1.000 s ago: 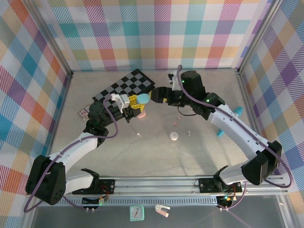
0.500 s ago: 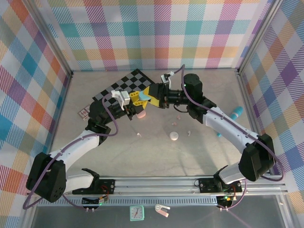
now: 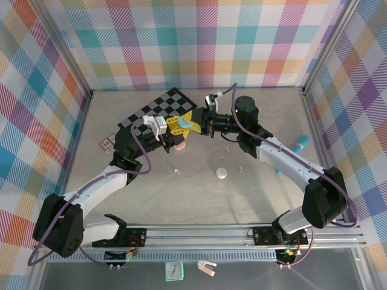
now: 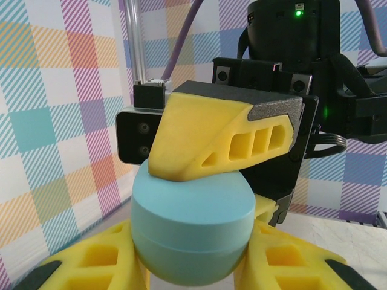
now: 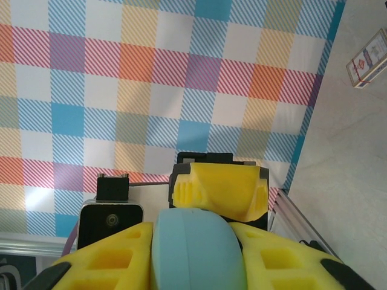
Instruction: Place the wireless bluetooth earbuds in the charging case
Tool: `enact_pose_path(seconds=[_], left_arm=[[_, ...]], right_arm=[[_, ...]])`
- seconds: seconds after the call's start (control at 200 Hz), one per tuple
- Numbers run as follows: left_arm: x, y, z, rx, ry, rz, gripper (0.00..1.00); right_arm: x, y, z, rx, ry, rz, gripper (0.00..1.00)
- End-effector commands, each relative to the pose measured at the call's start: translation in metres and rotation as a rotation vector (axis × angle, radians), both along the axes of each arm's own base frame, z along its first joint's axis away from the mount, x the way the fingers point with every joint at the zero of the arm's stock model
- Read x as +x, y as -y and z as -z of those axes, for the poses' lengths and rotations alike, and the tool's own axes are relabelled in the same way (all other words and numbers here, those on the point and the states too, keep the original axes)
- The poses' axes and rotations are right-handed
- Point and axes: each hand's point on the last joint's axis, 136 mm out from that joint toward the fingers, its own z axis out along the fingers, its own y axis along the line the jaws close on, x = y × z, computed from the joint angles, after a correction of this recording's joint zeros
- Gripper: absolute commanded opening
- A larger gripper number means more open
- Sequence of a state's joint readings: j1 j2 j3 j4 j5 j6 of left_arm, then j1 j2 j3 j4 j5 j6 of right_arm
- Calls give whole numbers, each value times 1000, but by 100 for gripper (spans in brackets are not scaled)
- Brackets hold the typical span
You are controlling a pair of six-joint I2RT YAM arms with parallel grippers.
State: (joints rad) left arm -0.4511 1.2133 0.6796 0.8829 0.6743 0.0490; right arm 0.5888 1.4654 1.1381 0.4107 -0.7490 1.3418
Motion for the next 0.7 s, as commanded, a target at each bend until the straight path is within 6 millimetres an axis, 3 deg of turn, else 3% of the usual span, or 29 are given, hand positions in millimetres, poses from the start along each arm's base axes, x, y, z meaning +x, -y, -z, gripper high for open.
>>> enact_pose_path(seconds=[0.0, 0.05, 0.105, 0.175, 0.32, 0.505, 0.695], left_arm=[[-1, 1, -8, -7, 48, -13, 24], [0, 1, -5, 3, 46, -19, 30], [1, -1, 0, 19, 42, -34, 50], [1, -1, 11, 63, 35, -45, 66], [-2, -2, 40, 159, -14, -70, 85], [-13, 4, 74, 257, -78, -71, 98], [-20, 13, 100, 305, -169, -57, 100]], right_arm=[[-2, 6, -7, 5, 62, 11, 24], [3, 9, -2, -24, 72, 41, 23], [10, 17, 7, -75, 80, 92, 19], [21, 31, 26, -152, 79, 165, 17], [49, 74, 77, -341, 59, 306, 18], [87, 133, 135, -538, 20, 449, 18], [125, 155, 183, -650, -33, 495, 19]])
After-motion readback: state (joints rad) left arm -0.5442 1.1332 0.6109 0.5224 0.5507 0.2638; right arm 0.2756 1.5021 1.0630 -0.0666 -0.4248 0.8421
